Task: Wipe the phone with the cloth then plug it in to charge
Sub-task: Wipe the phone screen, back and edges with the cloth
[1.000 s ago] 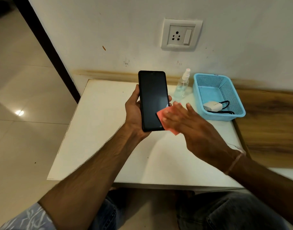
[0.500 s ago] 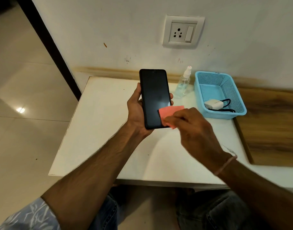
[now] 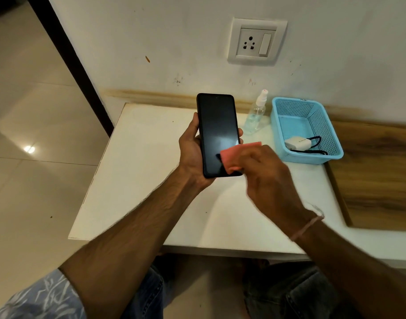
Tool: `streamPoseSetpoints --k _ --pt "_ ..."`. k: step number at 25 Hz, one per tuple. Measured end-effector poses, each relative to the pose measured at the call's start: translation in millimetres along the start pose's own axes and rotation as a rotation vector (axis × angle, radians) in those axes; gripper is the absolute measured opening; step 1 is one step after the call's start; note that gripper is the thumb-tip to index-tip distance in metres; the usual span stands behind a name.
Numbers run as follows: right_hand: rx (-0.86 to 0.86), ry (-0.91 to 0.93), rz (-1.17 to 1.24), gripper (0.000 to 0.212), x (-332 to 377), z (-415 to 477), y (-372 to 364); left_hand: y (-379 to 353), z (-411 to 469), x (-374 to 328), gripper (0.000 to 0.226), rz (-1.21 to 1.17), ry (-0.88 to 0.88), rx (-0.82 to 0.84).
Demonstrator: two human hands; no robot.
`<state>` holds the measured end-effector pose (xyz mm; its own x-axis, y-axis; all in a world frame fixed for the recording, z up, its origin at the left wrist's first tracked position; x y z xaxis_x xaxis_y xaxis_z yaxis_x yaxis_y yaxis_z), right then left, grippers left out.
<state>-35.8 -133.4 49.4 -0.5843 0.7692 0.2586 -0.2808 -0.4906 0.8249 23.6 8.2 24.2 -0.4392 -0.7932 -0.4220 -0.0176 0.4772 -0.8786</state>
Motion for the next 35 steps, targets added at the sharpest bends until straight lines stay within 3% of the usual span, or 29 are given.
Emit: streamPoseSetpoints --k 4,9,16,22,28,30,32,35 --pt "-0.068 -0.138 -0.052 0.022 -4 2 3 -1 0 0 0.071 0.013 -0.007 -0.016" --pt "0.098 0.037 0.013 0.025 26 -12 -11 0 -1 1 0.074 0.015 -0.004 -0.021" --pt "-0.068 -0.130 -0.094 0.015 -13 9 11 0 1 1 0.071 0.021 -0.025 -0.053" --pt "0.074 0.062 0.017 0.023 21 -9 -7 0 1 5 0.073 0.014 -0.011 -0.025" --pt "-0.091 -0.101 -0.080 0.020 -7 15 9 -1 2 3 0.072 0.012 -0.013 -0.051" --pt "0.054 -0.109 0.027 0.025 12 3 -11 0 2 3 0.075 0.008 -0.014 -0.047" --pt "0.312 -0.204 0.197 0.038 31 -5 -23 1 1 3 0.076 0.028 0.005 -0.036" --pt "0.177 0.000 0.107 0.028 27 1 -13 1 0 3 0.074 0.020 0.017 -0.038"
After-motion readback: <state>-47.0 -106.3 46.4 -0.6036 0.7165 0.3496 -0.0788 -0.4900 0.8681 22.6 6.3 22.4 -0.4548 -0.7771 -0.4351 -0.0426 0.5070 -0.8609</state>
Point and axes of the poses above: each hand's wrist, its own z-axis towards the middle knuckle, its own y-axis out of the back of the hand, x = y × z, the point moved 1 cm from there along z, towards the middle knuckle, and after that the axes turned 4 degrees about -z, right-handed, at the moved point
